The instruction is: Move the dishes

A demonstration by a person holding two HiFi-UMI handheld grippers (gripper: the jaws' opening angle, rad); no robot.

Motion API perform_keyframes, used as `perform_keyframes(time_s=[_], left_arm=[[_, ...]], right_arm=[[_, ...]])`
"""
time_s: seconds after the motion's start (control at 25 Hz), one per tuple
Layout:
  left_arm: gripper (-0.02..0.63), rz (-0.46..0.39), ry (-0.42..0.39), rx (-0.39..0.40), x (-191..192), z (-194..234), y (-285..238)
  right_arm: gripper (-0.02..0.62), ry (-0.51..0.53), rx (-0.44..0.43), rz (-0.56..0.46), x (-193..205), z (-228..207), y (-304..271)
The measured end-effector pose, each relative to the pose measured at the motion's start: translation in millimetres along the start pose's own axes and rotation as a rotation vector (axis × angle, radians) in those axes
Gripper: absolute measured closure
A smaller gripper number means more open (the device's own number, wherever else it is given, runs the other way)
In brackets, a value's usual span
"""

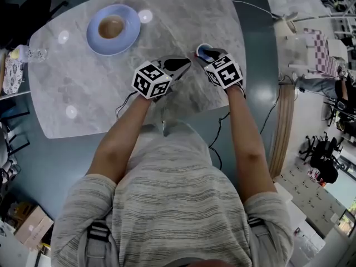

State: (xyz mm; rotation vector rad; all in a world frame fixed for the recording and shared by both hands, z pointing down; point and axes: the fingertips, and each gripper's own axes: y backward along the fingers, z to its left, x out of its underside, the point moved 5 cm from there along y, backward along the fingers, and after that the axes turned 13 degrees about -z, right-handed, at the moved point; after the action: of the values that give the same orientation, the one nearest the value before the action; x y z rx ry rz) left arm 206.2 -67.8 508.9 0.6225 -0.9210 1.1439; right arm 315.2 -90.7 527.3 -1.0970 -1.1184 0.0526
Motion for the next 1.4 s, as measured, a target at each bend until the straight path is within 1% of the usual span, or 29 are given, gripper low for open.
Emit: perform_keyframes(time_s=[0.4, 0.64, 0.8, 1.0, 1.2, 1.4], left_arm=[[0.583, 0.007, 0.024, -0.013, 11, 3, -15], [0.583, 0.020, 0.035, -0.024, 17, 7, -16], [0.583, 0.024, 0.040, -0.031, 20, 6, -14], [0.583, 0.024, 0.043, -0.036, 21, 7, -12], [0.583, 0.024, 0.046, -0.040, 20, 6, -10], [0.583, 0.020, 0.044, -0.049, 20, 10, -5]], right_arm=[[0.445, 0.158, -0.046, 0.123, 24, -1, -7], [0.479, 0.302, -0.051, 0.199, 35, -2, -16], [0.482, 0.371, -0.067, 0.244, 41, 0, -20], [0.500, 0.413, -0.079, 0.278, 46, 1, -26], [0.548, 0.462, -0.079, 0.301, 49, 1, -27], [0.552, 0.465, -0.079, 0.310, 49, 1, -30]])
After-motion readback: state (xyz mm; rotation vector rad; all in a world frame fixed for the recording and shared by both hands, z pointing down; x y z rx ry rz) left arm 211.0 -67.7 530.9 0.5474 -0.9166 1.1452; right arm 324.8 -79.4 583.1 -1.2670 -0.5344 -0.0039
